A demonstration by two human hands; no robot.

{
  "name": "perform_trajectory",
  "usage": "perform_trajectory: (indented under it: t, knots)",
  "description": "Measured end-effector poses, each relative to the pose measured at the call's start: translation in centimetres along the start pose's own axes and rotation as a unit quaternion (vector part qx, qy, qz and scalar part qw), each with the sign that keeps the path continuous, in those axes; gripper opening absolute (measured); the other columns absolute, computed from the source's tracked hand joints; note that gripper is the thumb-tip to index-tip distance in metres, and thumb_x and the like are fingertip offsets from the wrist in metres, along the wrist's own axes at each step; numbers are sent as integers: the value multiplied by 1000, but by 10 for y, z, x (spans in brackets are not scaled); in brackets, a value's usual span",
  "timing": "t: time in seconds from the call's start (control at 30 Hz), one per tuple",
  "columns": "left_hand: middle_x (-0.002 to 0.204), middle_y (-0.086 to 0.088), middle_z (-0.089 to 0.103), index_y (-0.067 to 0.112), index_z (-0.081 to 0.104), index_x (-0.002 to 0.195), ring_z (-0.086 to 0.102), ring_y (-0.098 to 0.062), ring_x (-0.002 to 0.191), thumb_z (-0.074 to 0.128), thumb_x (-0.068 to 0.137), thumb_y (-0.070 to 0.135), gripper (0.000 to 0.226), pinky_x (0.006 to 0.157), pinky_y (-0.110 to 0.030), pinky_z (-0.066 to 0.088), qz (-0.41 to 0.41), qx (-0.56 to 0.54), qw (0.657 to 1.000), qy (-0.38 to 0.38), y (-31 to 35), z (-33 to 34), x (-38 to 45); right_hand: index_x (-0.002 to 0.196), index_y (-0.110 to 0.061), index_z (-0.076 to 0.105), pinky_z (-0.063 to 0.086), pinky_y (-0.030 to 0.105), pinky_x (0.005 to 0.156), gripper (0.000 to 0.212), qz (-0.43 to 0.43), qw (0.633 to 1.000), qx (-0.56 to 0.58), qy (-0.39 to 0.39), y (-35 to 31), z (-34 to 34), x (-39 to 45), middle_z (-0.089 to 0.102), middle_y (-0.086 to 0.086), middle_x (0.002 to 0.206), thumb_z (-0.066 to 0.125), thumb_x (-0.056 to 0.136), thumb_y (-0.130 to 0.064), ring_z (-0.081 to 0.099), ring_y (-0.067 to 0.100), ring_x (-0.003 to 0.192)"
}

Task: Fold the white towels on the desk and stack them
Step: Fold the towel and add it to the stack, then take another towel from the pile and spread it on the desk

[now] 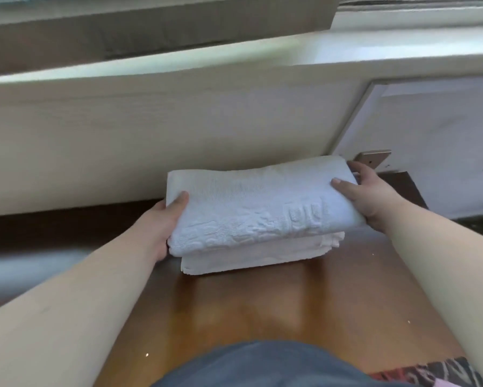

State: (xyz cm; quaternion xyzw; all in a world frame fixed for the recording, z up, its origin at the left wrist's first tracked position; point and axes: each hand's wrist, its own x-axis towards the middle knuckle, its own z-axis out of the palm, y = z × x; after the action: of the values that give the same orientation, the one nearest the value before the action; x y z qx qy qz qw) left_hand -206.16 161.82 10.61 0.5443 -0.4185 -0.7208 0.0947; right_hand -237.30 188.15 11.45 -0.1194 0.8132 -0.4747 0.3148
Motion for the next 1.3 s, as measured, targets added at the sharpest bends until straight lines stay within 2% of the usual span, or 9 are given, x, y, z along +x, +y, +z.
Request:
perform_trajectory:
  t: [0.13, 0.27, 0.47, 0.57, 0.67, 0.77, 0.87, 1.1, 1.3]
  knots:
    - [102, -3, 76, 26, 58, 119, 76, -27, 82, 80, 74, 55, 58, 67, -46, 60, -1, 7, 999, 41, -7, 3, 4, 146, -35, 45, 56, 49, 95, 92, 26, 1000, 4, -16, 28, 7, 14, 63, -7, 127, 78, 63, -60, 67, 23, 111]
    - [104, -3, 77, 24, 61, 120, 75, -30, 90, 91, 35, 68, 100, 71, -51, 60, 17, 22, 999, 41, 6, -6, -1, 143, -40, 48, 60, 43, 86, 82, 10, 998, 47, -26, 26, -1, 18, 69, -10, 122, 80, 69, -56, 71, 17, 106]
    - [122, -6, 64, 23, 39, 145, 68, -33, 100, 78, 70, 63, 94, 86, -51, 57, -5, 173, 975, 138, -17, 4, -5, 154, -29, 33, 45, 37, 100, 81, 53, 990, -130, -28, 36, 15, -5, 53, 1, 147, 72, 86, -50, 56, 24, 121]
    - [146, -13, 40, 30, 22, 151, 45, -35, 130, 74, 75, 63, 97, 104, -49, 42, 180, 400, 858, 269, -1, 15, -6, 158, -27, 21, 28, 45, 118, 92, -52, 954, -294, 39, 10, 12, -5, 26, 5, 164, 68, 83, -51, 30, 30, 147]
    - [158, -8, 30, 38, 24, 149, 27, -28, 143, 44, 88, 64, 69, 116, -50, 23, 392, 559, 711, 169, 5, 46, -18, 152, -35, 32, 18, 49, 121, 77, -256, 881, -395, 54, -20, 38, -14, 30, 4, 164, 46, 81, -62, 22, 29, 151]
    - [167, 1, 4, 46, 10, 153, 0, -28, 152, 18, 87, 74, 73, 118, -61, 3, 301, 701, 643, 75, -16, 72, -17, 156, -43, 20, 4, 59, 122, 82, -268, 828, -490, -48, -22, 83, -23, 14, 1, 169, 26, 83, -82, 3, 32, 155]
    - [165, 7, -16, 53, -11, 149, -17, -30, 151, 10, 77, 85, 82, 115, -68, -2, 218, 727, 646, 84, -33, 66, -3, 156, -47, -1, -1, 67, 119, 97, -202, 816, -531, -107, 3, 102, -20, -1, -3, 170, 13, 73, -95, -9, 34, 155]
    - [164, 5, -24, 53, -20, 147, -23, -30, 149, 4, 66, 91, 92, 116, -66, -6, 177, 734, 655, 11, -18, 63, 8, 154, -49, -8, 1, 70, 117, 103, -154, 817, -538, -136, 2, 102, -11, -7, -7, 170, 7, 66, -100, -12, 32, 155]
    - [167, 2, -11, 43, 0, 156, -11, -23, 153, 13, 74, 84, 92, 122, -48, -3, 268, 653, 707, 46, -11, 19, -41, 156, -37, 26, 14, 61, 121, 98, -183, 850, -480, -115, -53, 98, -32, 18, 0, 168, 9, 74, -88, 15, 28, 154]
